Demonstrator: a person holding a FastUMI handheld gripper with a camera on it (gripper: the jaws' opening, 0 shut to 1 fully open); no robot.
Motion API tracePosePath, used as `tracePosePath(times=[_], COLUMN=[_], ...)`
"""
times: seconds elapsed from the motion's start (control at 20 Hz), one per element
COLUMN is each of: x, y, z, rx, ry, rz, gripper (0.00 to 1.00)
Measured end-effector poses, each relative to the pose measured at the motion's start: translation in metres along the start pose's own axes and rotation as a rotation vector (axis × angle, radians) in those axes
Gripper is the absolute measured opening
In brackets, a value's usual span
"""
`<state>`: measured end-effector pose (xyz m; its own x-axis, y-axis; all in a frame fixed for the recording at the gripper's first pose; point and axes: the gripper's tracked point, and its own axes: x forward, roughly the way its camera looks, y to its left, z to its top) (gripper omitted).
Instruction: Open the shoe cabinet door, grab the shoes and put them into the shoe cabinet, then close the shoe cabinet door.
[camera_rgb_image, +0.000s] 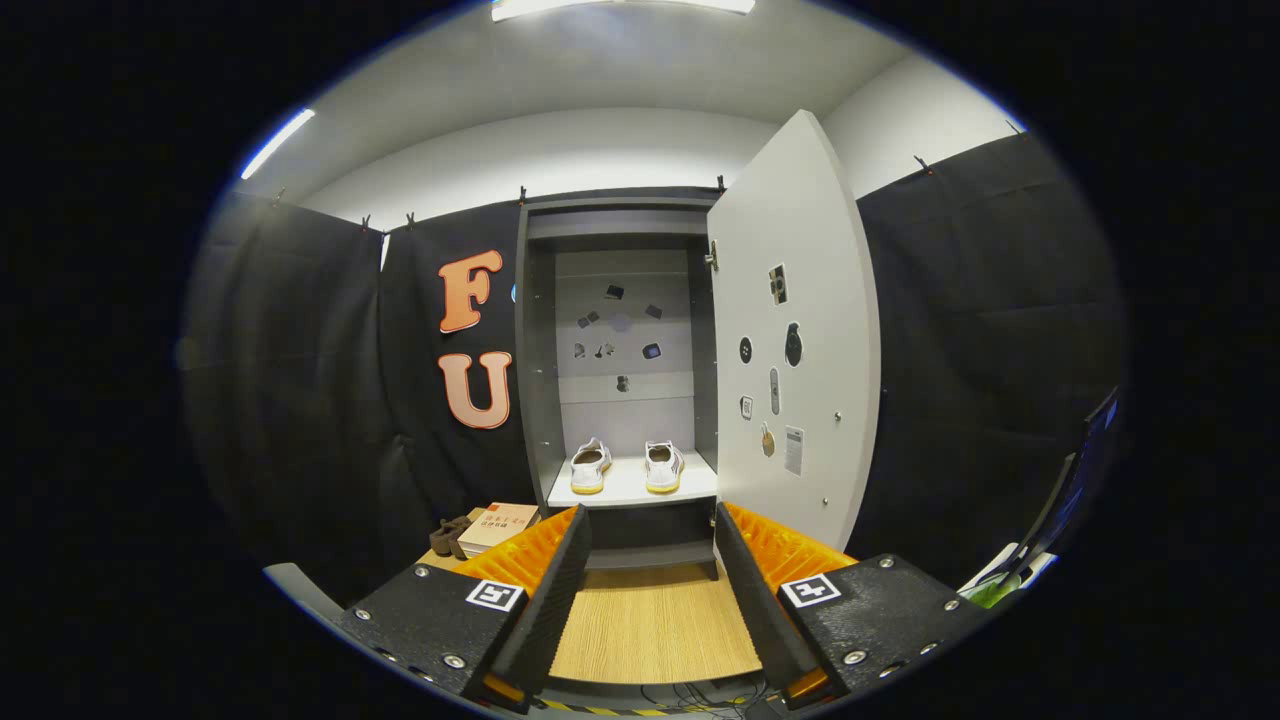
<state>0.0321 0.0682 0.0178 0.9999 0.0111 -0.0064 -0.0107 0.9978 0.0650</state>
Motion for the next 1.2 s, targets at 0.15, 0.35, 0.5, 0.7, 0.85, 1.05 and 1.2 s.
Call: tracePosePath(times=[0.15,0.35,0.5,0.7,0.85,1.05,1.2], x=[-0.005,-0.009,-0.007,0.008,0.027,0.062,0.085], y=[-0.016,-0.054,-0.092,-0.151,-0.189,-0.220,-0.221], z=[0.001,-0.010,-0.018,-0.031,-0.042,-0.051,-0.055], rx=[-0.030,-0.043,-0.037,-0.018,0.018,0.030,0.025], ry=[-0.009,0.020,0.045,0.073,0.098,0.110,0.114], rz=[-0.030,-0.086,-0.131,-0.186,-0.202,-0.182,-0.129], gripper=[0.81,0.81,0.81,0.81,0.82,0.82,0.83])
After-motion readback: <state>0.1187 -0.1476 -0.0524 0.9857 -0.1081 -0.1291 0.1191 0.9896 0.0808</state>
